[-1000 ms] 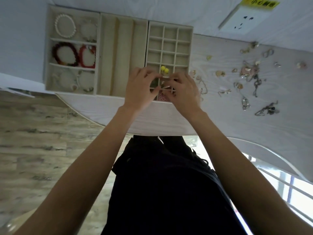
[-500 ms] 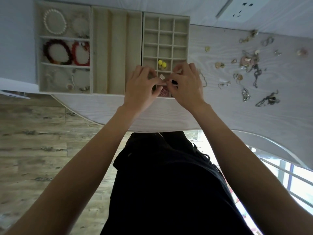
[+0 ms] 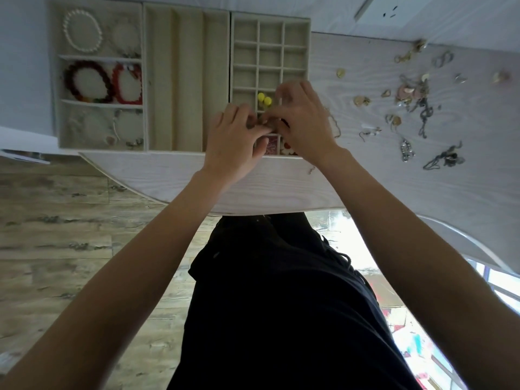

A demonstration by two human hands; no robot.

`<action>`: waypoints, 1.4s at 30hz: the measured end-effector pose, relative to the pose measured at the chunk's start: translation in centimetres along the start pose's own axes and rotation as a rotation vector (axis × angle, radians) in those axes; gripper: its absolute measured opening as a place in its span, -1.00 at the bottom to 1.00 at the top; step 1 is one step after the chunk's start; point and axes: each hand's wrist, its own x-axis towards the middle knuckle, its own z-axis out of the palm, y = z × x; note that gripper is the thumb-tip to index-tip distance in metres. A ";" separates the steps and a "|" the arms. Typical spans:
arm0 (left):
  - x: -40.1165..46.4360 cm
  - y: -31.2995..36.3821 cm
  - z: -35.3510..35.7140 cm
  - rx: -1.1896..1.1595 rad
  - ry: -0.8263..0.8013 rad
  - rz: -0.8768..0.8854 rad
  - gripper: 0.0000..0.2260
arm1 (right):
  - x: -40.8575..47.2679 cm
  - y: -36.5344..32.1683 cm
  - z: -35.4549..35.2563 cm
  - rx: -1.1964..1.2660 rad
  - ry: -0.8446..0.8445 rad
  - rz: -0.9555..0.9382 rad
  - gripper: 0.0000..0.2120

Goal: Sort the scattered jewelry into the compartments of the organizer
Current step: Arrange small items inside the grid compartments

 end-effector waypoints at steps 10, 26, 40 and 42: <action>0.0 -0.4 -0.1 0.029 0.013 0.007 -0.78 | 2.2 1.2 0.1 -0.137 -0.108 -0.287 -0.76; -0.1 -0.4 -0.1 0.035 0.027 -0.030 -0.85 | 2.7 1.6 0.0 -0.107 -0.274 -0.219 -0.75; -0.2 0.1 0.1 -0.030 0.105 -0.093 -0.86 | 1.4 0.5 1.0 0.135 -0.071 -0.024 -0.89; -0.3 0.2 0.0 -0.034 0.113 -0.097 -0.85 | 1.5 0.6 1.0 0.142 -0.058 -0.015 -0.90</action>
